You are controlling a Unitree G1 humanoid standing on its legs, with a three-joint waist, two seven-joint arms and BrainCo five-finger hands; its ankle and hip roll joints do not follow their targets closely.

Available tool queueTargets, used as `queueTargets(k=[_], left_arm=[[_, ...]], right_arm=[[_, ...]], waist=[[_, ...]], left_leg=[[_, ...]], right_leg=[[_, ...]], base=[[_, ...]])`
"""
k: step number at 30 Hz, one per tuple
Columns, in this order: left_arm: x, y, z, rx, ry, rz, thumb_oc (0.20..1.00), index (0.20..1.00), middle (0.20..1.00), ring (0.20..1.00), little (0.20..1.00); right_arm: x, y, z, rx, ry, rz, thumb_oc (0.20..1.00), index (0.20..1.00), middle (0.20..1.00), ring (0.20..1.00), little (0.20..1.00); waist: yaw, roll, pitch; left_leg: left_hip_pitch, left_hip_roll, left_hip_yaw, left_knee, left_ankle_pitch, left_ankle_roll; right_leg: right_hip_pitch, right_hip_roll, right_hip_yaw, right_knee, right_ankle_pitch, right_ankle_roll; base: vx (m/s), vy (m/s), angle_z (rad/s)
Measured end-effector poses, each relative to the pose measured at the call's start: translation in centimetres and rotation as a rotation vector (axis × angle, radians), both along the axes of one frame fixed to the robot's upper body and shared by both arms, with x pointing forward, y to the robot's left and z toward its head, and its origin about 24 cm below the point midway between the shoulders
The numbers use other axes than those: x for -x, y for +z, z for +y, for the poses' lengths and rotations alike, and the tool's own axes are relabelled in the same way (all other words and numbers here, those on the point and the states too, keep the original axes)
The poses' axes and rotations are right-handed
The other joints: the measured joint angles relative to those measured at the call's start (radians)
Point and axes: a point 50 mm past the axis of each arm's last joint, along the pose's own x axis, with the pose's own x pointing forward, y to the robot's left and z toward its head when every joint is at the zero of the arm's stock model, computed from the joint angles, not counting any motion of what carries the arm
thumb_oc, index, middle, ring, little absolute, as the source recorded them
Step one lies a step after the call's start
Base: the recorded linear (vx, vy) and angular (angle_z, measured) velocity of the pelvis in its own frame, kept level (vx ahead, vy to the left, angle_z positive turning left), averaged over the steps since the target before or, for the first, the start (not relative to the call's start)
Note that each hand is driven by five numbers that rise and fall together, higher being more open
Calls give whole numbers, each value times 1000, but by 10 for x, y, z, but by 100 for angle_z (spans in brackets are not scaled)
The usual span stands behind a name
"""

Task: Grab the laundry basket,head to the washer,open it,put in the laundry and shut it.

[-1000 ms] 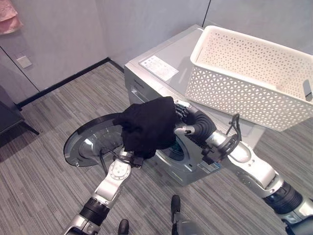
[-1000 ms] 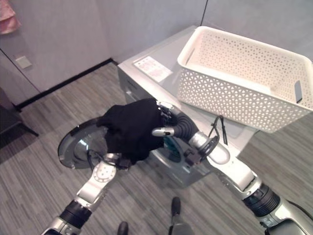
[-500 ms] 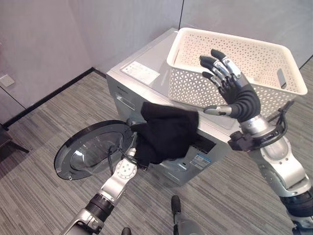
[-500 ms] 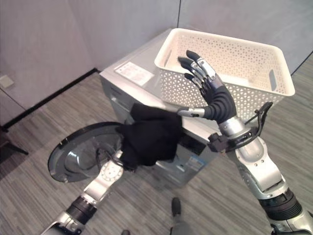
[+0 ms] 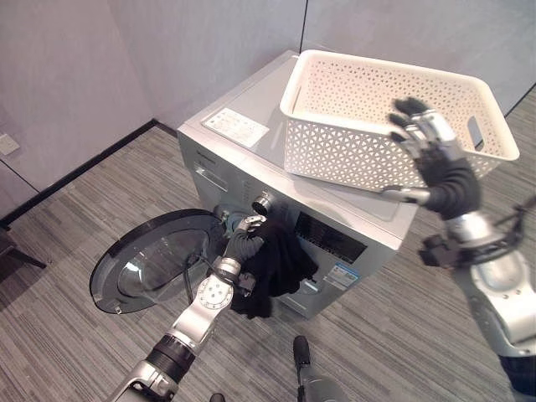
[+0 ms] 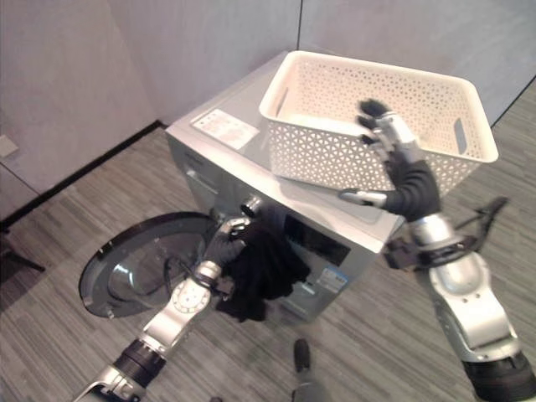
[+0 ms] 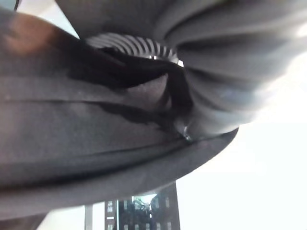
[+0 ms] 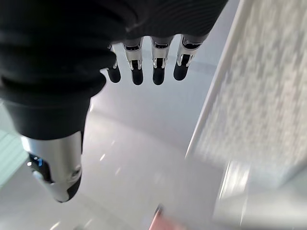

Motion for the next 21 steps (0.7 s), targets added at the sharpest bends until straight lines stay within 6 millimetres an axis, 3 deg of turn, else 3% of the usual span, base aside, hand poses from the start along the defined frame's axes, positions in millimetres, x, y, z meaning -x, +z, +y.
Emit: queueTargets(k=[4,11,14,15,16,18,21], left_arm=[[0,-2,8,-19,15,5,200,200,200,200,200],[5,-10,27,-15,78,37,200,200,200,200,200],[6,-12,28,-14,81,43,200,200,200,200,200],[6,-12,23,-4,68,46,200,200,200,200,200],[7,-14,22,7,67,52,200,200,200,200,200],[8,-19,28,-7,84,74,200,200,200,200,200],[9,-22,29,-12,88,87,200,200,200,200,200]], right_arm=[[4,5,-10,10,-67,-34,1000,1000,1000,1000,1000],[35,2,-83,31,-491,-56,1000,1000,1000,1000,1000],[35,3,-82,18,-504,-69,1000,1000,1000,1000,1000],[39,-9,-89,32,-564,-49,1000,1000,1000,1000,1000],[54,-23,-110,-15,-723,-45,1000,1000,1000,1000,1000],[54,-47,-127,-69,-853,38,1000,1000,1000,1000,1000],[54,-57,-128,-57,-877,102,1000,1000,1000,1000,1000]], waist=[[-18,-2,-1],[-47,4,-27],[-63,14,-40],[-67,15,-46],[-51,11,-50],[-56,16,-56],[-67,39,-69]], left_leg=[[13,-2,26,0,-5,3],[18,-7,52,-1,-15,8],[18,-7,53,-1,-18,10],[19,-7,54,-1,-20,16],[17,-6,50,-1,-16,9],[20,-8,57,-1,-17,10],[16,-15,78,-2,-26,17]], right_leg=[[-3,3,23,0,3,1],[-13,7,49,0,-1,1],[-13,8,51,0,0,2],[-15,9,53,0,-1,2],[-15,11,48,0,-2,1],[-17,15,55,0,-2,2],[-29,7,76,0,4,10]], base=[[6,9,-17],[15,12,-13],[26,4,-4],[57,13,10],[27,9,6],[0,0,-9],[0,0,-22]])
